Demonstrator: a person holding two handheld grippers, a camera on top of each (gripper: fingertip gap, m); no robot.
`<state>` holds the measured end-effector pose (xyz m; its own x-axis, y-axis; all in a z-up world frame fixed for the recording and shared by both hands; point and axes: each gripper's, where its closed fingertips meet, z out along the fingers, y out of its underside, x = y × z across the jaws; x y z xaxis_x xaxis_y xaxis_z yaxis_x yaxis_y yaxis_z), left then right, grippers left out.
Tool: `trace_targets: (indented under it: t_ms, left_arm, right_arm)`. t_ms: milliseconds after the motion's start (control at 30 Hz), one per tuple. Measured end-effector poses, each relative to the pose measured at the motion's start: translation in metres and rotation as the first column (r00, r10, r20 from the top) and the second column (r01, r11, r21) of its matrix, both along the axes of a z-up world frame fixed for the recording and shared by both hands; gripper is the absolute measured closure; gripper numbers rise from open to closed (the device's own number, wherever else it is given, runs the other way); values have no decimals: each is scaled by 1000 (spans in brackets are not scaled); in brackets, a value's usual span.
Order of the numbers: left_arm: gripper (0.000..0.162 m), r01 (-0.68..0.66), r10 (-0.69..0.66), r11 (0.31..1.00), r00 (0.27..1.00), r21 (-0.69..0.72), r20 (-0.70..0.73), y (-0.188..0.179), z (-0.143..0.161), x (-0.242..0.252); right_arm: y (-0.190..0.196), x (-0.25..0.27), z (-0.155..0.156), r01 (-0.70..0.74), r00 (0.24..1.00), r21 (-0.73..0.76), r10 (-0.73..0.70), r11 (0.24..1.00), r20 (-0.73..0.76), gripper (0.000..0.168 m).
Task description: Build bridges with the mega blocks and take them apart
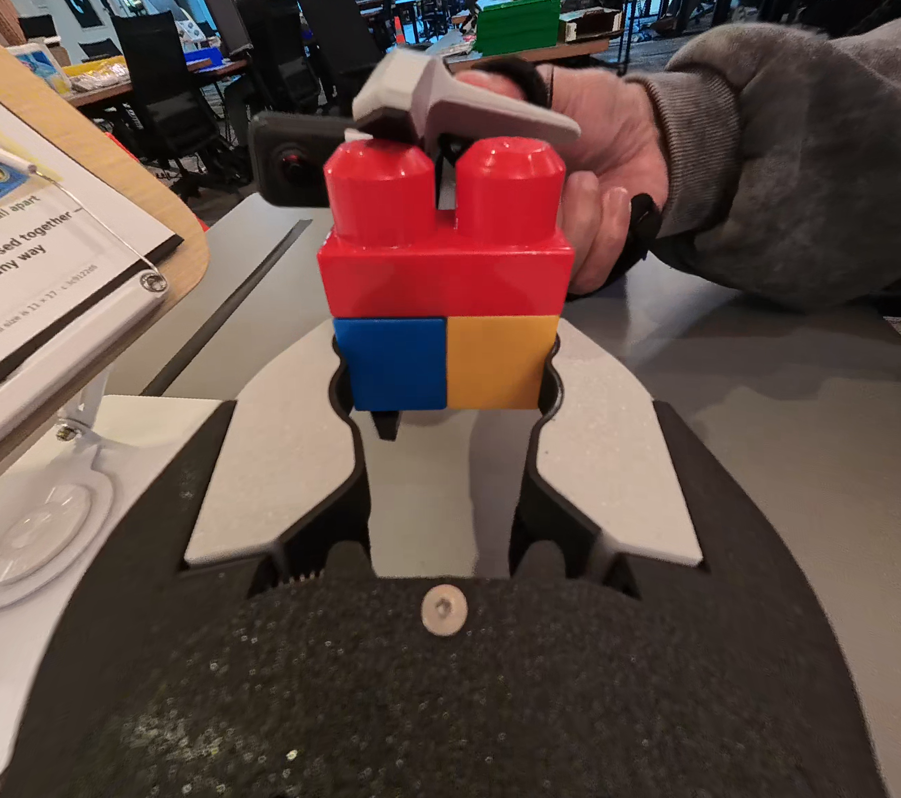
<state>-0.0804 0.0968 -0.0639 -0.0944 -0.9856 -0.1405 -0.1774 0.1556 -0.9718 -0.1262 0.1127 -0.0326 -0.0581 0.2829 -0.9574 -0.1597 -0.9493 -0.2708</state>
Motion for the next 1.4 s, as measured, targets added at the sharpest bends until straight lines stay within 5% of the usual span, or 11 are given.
trace_targets:
  t_ms: [233, 500, 633, 733, 900, 1067, 1267, 1400]
  left_arm:
    - [87, -55, 55, 998, 998, 13, 12, 15, -11, 1]
    - [88, -209, 222, 972, 968, 110, -115, 42, -35, 4]
    - [88, -227, 244, 965, 961, 133, -132, 42, -38, 5]
    - [88, -233, 252, 962, 958, 141, -139, 40, -36, 6]
    - [90, -245, 253, 966, 963, 88, -91, 39, -30, 6]
    - [83, -357, 339, 926, 929, -121, -149, 69, -36, -8]
    - [78, -300, 316, 870, 948, -391, -25, 78, -17, -14]
    - [82, -302, 318, 876, 948, -375, -21, 76, -17, -13]
  right_arm:
    - [2, 22, -4, -13, 908, 88, -26, 996, 418, 67]
    - [19, 48, -29, -88, 364, 232, -185, 969, 913, 81]
    - [25, 37, -49, -69, 324, 199, -166, 978, 931, 94]
    - [29, 30, -56, -77, 319, 223, -188, 972, 929, 128]
    - [30, 44, -45, -139, 237, 305, -267, 942, 934, 130]
    - [6, 90, 15, -85, 308, 394, -352, 915, 884, 130]
    - [-45, 190, 100, -31, 197, 569, -553, 822, 809, 129]
    - [-83, 256, 99, -216, 62, 534, -534, 817, 843, 129]
